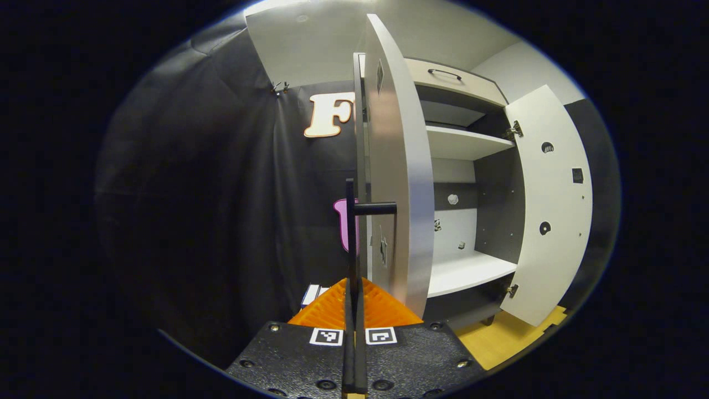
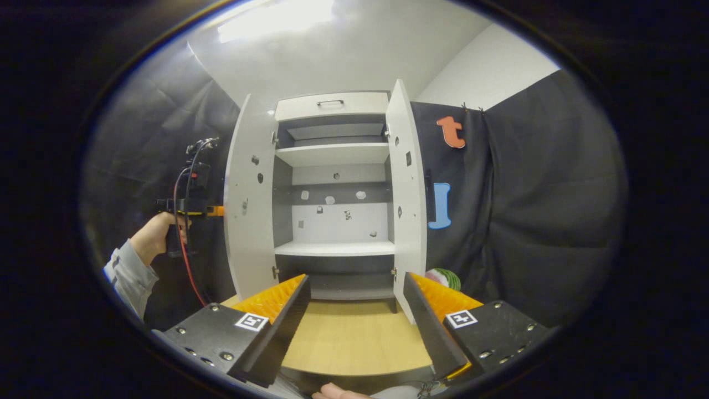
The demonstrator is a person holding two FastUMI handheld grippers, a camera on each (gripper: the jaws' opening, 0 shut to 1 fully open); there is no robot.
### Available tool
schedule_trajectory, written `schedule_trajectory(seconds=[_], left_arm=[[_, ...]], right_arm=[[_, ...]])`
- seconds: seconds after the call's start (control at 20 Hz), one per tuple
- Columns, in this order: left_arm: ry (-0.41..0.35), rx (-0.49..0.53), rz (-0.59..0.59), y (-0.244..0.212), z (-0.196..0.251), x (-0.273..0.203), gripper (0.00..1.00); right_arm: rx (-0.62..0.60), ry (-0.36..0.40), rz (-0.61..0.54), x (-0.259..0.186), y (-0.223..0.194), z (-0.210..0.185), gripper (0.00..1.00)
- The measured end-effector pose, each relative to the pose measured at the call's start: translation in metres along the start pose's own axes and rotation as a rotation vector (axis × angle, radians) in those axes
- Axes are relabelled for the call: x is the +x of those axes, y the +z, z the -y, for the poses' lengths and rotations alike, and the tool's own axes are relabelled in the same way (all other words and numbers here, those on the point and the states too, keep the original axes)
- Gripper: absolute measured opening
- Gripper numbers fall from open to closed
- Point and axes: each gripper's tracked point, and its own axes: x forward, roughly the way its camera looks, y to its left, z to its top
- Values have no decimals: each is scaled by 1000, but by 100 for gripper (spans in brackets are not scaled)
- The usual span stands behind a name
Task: Open the right door of the double-door shoe cabinet with the right hand, and open the left door with the left hand.
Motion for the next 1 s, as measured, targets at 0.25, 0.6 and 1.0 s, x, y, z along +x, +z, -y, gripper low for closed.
schedule_trajectory(seconds=[0.25,0.6,1.0], left_arm=[[18,3,8,0,-2,-4,0],[93,12,-35,-18,-10,-44,48],[90,-41,-93,-47,4,-99,97]], right_arm=[[17,0,-7,1,-4,8,100],[49,-36,-19,10,-9,26,100],[36,-35,-27,9,-13,23,100]])
